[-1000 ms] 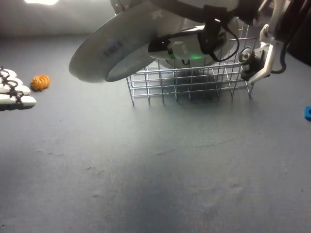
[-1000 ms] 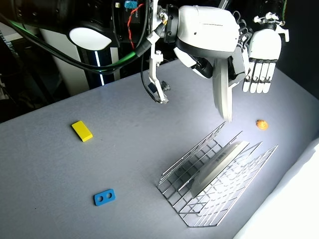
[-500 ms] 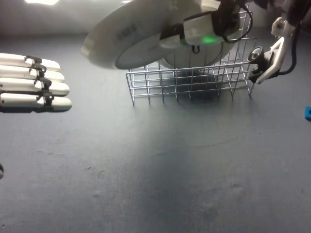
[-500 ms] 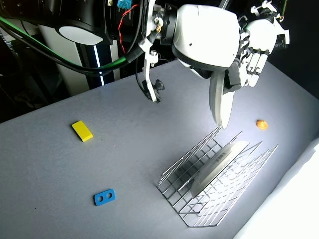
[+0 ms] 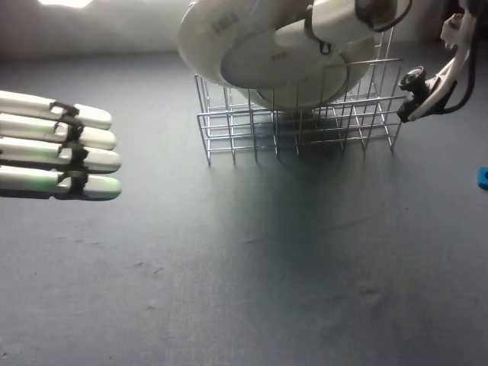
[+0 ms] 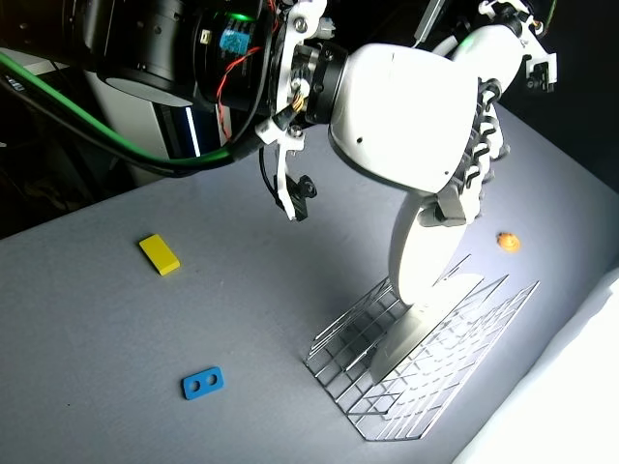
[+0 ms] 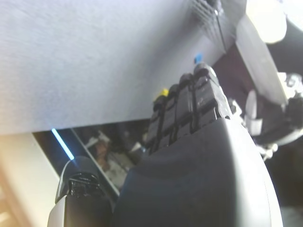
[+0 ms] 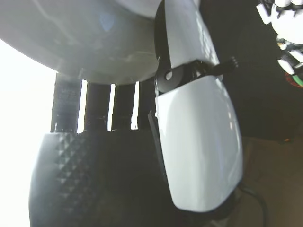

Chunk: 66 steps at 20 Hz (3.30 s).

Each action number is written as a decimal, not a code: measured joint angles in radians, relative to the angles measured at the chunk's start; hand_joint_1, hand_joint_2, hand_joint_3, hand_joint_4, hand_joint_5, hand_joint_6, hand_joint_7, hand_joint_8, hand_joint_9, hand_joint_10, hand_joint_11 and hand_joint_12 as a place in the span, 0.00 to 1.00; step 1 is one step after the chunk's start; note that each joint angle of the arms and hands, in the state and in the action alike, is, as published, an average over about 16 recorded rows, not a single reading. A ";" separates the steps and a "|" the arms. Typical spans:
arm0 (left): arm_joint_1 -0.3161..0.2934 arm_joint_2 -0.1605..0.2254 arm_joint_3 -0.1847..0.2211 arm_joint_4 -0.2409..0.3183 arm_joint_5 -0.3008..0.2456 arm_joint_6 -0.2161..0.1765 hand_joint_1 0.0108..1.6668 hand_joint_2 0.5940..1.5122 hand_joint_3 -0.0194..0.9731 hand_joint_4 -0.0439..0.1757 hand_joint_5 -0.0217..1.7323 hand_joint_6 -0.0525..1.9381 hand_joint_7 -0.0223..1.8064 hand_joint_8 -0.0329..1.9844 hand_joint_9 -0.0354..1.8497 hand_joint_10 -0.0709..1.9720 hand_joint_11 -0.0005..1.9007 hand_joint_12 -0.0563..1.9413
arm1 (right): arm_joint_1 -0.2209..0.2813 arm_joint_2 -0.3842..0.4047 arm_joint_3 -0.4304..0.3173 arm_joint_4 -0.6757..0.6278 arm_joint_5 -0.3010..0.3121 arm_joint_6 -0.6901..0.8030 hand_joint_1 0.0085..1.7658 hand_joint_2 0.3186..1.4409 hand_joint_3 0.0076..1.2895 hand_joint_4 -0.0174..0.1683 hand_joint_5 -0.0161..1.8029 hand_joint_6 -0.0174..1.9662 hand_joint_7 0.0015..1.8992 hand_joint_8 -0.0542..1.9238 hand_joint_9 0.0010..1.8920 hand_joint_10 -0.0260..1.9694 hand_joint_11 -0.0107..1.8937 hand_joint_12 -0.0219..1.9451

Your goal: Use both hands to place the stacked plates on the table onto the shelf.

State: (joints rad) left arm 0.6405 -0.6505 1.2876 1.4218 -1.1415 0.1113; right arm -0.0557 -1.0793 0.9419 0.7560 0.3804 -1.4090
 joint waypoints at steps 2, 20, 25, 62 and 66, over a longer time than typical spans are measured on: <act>-0.028 0.004 -0.010 0.025 -0.023 0.000 0.00 0.56 0.03 0.21 0.02 0.03 0.02 0.02 0.03 0.04 0.01 0.03 | -0.002 -0.004 0.012 0.024 -0.001 0.003 0.76 0.60 0.01 0.06 0.45 0.57 0.52 0.54 0.53 0.53 0.48 0.57; -0.146 0.043 -0.083 0.110 -0.118 -0.006 0.00 0.55 0.03 0.21 0.02 0.03 0.02 0.02 0.03 0.04 0.01 0.03 | -0.047 -0.074 0.124 0.127 -0.050 0.011 0.77 0.61 0.01 0.05 0.44 0.57 0.53 0.53 0.55 0.49 0.48 0.56; -0.143 0.048 -0.090 0.098 -0.139 -0.029 0.00 0.55 0.03 0.21 0.02 0.03 0.02 0.02 0.03 0.04 0.01 0.03 | -0.065 -0.103 0.160 0.128 -0.057 0.015 0.77 0.61 0.01 0.04 0.44 0.57 0.53 0.53 0.55 0.49 0.48 0.55; -0.131 0.044 -0.090 0.029 -0.165 -0.027 0.00 0.56 0.03 0.21 0.03 0.03 0.02 0.02 0.03 0.04 0.01 0.03 | -0.097 -0.112 0.185 0.083 -0.028 0.009 0.54 0.73 0.00 0.08 0.32 0.09 0.44 0.05 0.42 0.15 0.24 0.65; -0.134 0.041 -0.084 0.032 -0.167 -0.027 0.00 0.56 0.03 0.21 0.03 0.03 0.02 0.02 0.03 0.04 0.01 0.03 | -0.077 -0.069 0.139 0.038 -0.015 0.009 0.54 0.70 0.00 0.08 0.32 0.06 0.42 0.04 0.42 0.14 0.23 0.65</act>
State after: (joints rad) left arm 0.5066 -0.6097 1.2040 1.4541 -1.3084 0.0844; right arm -0.1325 -1.1478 1.0806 0.7945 0.3651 -1.3996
